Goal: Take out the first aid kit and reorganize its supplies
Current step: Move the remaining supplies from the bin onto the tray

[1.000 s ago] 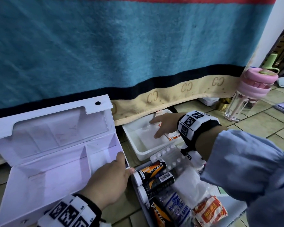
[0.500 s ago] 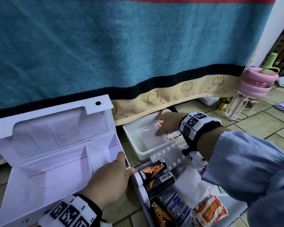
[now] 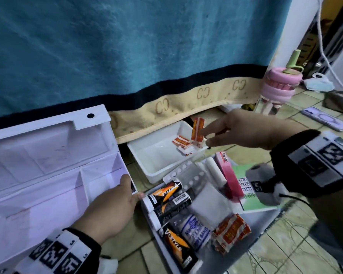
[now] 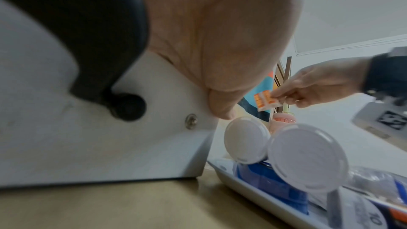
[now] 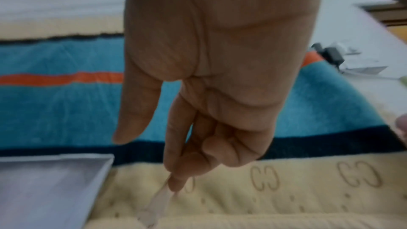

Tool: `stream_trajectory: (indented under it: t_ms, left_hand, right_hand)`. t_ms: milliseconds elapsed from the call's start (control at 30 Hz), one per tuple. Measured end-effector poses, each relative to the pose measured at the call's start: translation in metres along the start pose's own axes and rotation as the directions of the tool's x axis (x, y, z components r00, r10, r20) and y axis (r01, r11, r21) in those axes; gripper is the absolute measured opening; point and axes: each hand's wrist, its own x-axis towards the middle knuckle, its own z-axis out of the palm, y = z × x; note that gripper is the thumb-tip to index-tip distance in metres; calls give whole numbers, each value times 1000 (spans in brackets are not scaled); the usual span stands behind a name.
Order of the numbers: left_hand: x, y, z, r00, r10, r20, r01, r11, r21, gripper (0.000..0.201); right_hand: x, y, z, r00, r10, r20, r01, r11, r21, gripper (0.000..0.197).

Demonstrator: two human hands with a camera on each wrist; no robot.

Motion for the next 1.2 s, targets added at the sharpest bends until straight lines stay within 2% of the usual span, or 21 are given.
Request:
stream_trajectory:
  t_ms: [167,233,333,433,533,667,767,900,1067,1200]
  left_hand:
    - [-2,3,-1,1000,-17,-17,17,999,-37,33]
    - [-1,3,1,999,-24,-23,23,998,-51,34]
    - [0,0,2,999,-34,-22,33,997,-67,33]
    - [2,-2,3,998,-51,-21,49,995,-89,31]
    - [3,-3,3,999,-48,-24,45,994,-99,30]
    - [3,-3,4,999,-41,-32,38,995,-95,29]
    - [3,-2,3,999,-46,-27,43,994,-101,29]
    - [3,-2,3,999,-33,-26,31,997,-72,32]
    - [5,-4,5,1000,-2,-23,1,999,-41,32]
    - [5,-4,4,999,11,-34,-11,1000,-8,32]
  right_hand:
    - [-88,15,21,995,19,97,-34,987,154,46]
    - [-114,27,38,993,51,106,-71,978,196,41]
    - [-141,42,63,985,128,119,-154,959,240,20]
    - [-154,49,86,976,176,130,-209,922,327,20]
    - [-152,50,106,973,190,128,-222,920,323,23]
    - [-142,44,125,981,169,91,-184,962,202,24]
    - [-135,38,130,986,144,85,-150,985,80,33]
    - [-127,28,130,980,170,108,-175,983,45,37]
    - [-111,18,94,972,212,100,-216,976,31,28]
    - [-71,4,50,986,161,-33,-162,986,-24,16]
